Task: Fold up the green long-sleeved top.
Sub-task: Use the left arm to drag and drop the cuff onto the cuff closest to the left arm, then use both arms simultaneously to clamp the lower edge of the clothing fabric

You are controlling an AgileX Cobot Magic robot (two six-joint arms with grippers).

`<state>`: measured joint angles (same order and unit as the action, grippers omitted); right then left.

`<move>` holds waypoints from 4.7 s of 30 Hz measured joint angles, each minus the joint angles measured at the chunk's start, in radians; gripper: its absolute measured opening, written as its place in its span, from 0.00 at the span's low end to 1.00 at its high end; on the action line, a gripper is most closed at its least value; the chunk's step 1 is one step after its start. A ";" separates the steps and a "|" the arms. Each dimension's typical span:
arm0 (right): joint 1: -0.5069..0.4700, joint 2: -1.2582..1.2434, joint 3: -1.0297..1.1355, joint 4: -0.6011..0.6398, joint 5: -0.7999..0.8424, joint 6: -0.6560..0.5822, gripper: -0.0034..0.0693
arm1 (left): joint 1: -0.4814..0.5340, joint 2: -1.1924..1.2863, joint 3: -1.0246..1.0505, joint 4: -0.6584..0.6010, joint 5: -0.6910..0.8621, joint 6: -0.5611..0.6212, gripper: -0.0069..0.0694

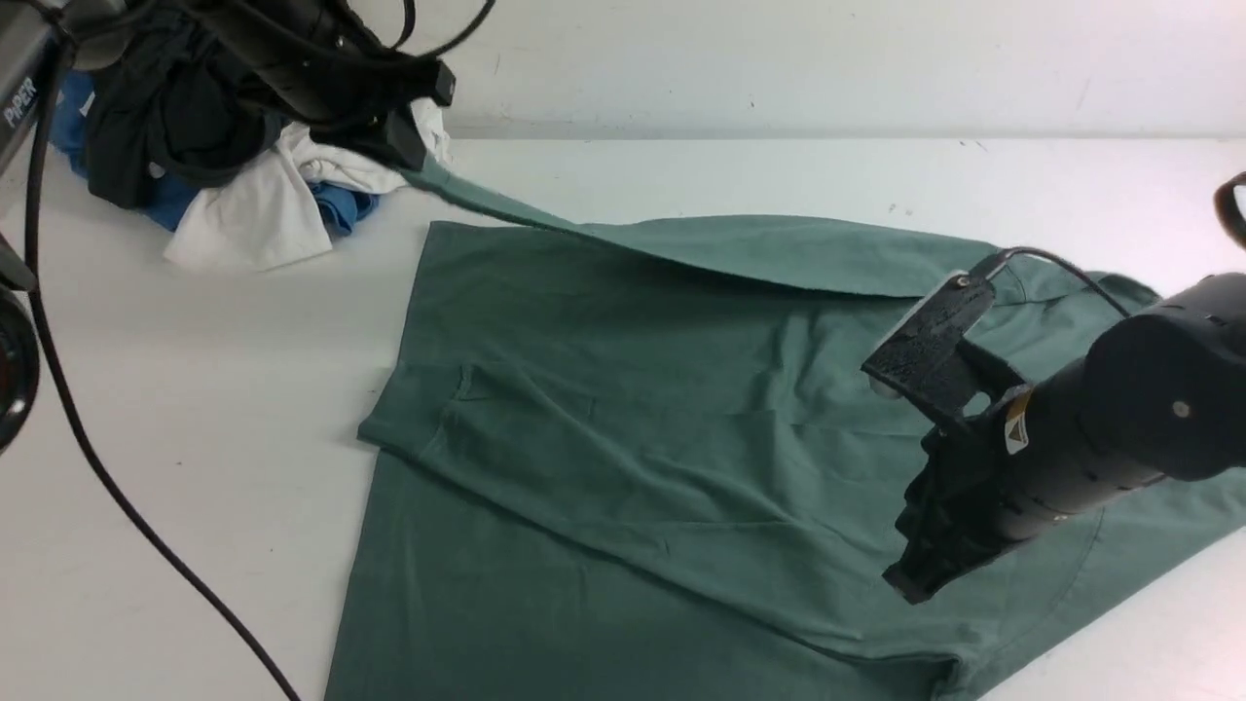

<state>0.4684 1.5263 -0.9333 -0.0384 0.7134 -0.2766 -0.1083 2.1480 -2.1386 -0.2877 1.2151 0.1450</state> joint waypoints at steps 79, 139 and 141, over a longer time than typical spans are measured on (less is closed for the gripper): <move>-0.397 0.619 -1.299 0.235 0.490 -0.065 0.04 | -0.310 -0.428 0.781 0.071 -0.102 0.152 0.24; -0.260 0.024 0.158 0.157 0.049 -0.827 0.67 | -0.125 -0.699 1.282 0.712 -0.454 -0.145 0.12; -0.246 0.068 0.158 0.079 0.028 -0.811 0.60 | -0.125 -0.699 1.282 0.704 -0.453 -0.145 0.12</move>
<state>0.2227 1.5945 -0.7756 0.0409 0.7412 -1.0874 -0.2330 1.4488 -0.8568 0.4161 0.7617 0.0000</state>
